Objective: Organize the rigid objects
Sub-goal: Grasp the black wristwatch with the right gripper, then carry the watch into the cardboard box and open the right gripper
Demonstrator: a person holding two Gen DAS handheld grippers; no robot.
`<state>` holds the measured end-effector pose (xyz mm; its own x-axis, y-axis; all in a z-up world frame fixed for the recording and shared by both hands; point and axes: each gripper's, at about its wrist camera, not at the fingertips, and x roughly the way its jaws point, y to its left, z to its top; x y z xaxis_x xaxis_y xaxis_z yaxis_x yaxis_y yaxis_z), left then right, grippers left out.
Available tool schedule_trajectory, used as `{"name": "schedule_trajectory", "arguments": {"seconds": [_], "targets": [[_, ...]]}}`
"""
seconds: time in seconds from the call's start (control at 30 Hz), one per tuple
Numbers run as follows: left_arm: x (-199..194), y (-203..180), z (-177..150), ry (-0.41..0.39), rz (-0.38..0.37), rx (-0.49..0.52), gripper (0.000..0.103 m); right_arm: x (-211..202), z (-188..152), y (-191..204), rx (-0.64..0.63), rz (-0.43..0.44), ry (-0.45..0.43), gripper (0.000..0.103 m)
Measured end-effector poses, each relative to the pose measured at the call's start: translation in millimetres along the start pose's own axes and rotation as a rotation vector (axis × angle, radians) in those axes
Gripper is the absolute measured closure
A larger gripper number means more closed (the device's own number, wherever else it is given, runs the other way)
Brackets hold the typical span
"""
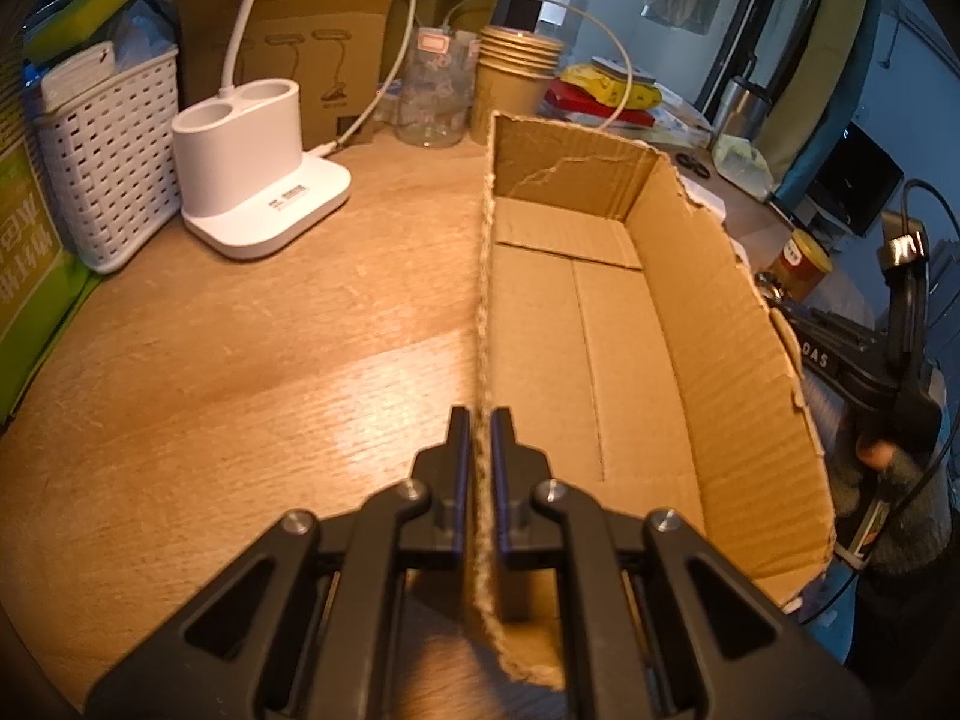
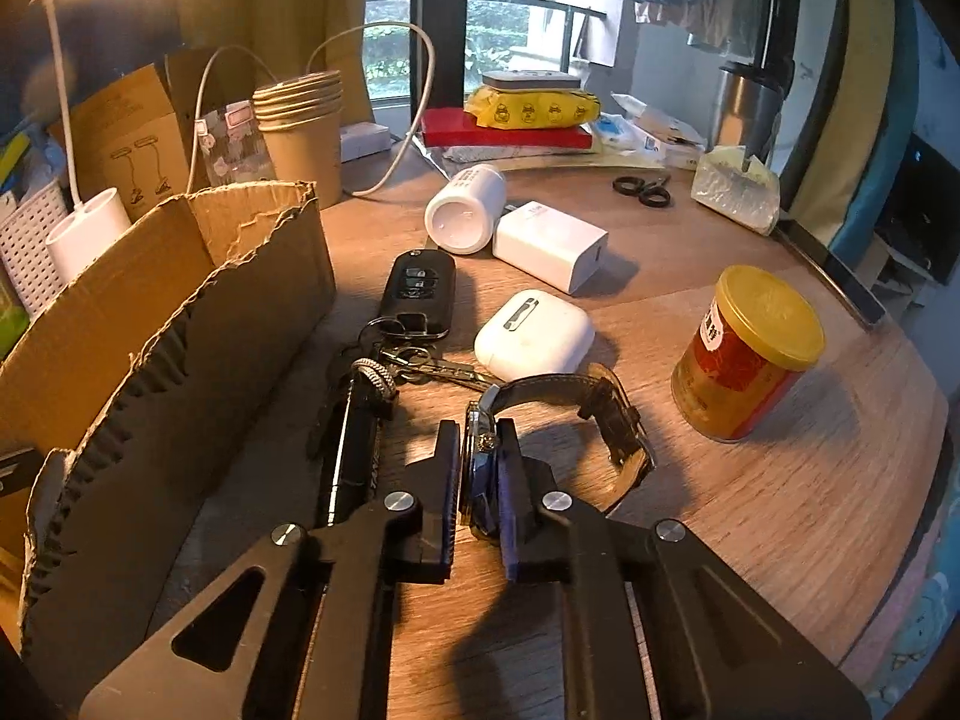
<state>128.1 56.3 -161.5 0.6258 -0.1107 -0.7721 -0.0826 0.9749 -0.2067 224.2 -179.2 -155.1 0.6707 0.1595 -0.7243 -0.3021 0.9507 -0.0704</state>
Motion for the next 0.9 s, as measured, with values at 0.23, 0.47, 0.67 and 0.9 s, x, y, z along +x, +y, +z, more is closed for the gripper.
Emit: {"name": "schedule_trajectory", "arguments": {"seconds": [0.23,0.47,0.67,0.9], "targets": [[-1.7,-3.8,-2.5,-0.008,-0.007,0.015,0.096,-15.2,-1.6,0.8,0.003,0.014,-0.033,0.092],[-2.1,-3.8,-3.8,-0.019,-0.013,0.008,0.096,-61.6,7.5,13.3,-0.012,0.075,-0.106,0.092],[-4.1,-4.4,-4.9,-0.024,-0.035,-0.003,0.096,-96.9,15.9,44.7,-0.048,0.23,-0.133,0.092],[-5.7,-2.6,-4.1,-0.039,-0.051,-0.021,0.096,-123.3,18.1,97.7,-0.159,0.339,-0.158,0.092]]}}
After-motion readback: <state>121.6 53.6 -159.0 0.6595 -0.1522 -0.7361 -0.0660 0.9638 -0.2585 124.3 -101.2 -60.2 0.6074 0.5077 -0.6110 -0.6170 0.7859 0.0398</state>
